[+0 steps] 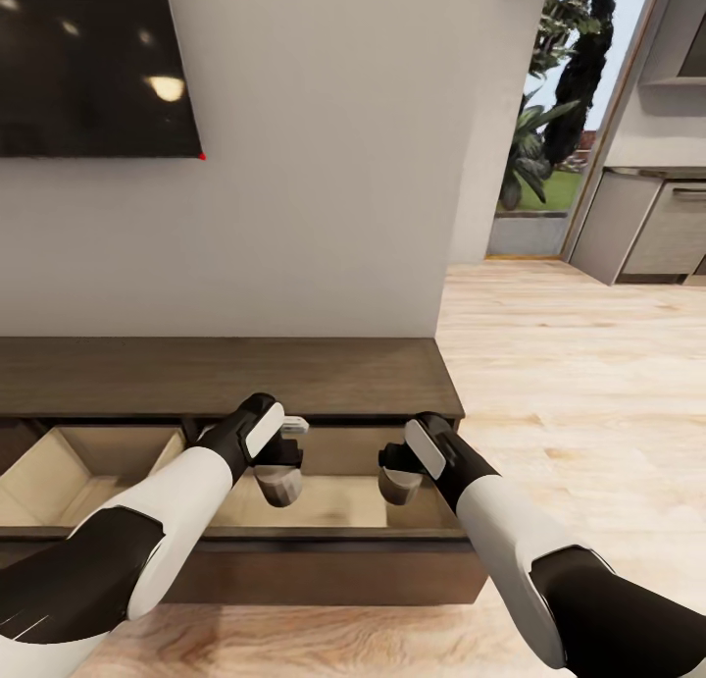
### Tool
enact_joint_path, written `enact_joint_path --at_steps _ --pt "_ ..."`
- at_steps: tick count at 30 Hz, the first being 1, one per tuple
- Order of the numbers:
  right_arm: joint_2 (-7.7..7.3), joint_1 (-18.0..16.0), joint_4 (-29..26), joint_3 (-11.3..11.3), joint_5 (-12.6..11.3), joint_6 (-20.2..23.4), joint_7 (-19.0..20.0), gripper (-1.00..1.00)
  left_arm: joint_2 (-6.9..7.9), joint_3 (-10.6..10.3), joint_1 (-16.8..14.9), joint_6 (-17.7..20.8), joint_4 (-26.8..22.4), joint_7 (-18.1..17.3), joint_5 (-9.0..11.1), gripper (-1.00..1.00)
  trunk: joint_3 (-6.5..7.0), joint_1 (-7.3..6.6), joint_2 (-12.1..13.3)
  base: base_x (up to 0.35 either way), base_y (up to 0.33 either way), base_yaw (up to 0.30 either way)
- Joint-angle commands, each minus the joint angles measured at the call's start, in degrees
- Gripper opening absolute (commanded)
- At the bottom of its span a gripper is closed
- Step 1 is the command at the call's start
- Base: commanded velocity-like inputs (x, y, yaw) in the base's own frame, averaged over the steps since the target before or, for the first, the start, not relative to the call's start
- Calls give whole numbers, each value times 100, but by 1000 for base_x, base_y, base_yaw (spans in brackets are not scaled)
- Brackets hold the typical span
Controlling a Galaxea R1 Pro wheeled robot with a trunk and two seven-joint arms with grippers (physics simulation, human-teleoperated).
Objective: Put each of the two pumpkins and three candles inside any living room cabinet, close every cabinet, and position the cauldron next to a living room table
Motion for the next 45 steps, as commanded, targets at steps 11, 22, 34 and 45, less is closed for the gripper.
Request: enact_joint_path --at_steps 11,22,34,45 --pt "0 -3 -7 39 -61 7 -58 -100 -12 -42 -6 15 0 43 59 -100 -5 -1 -2 117 -33 0" --pt "2 -3 -7 46 -68 7 -58 -100 -14 -42 -1 15 3 46 59 -100 -5 -1 -2 33 -5 0" --pt "2 -3 -7 42 -69 7 -58 -100 -25 -42 0 -4 -6 46 59 -100 -116 12 -9 0 0 0" --pt "2 -3 -7 43 -69 7 -58 -100 -76 -51 0 -131 -6 41 59 -100 -227 25 -16 0 0 0"
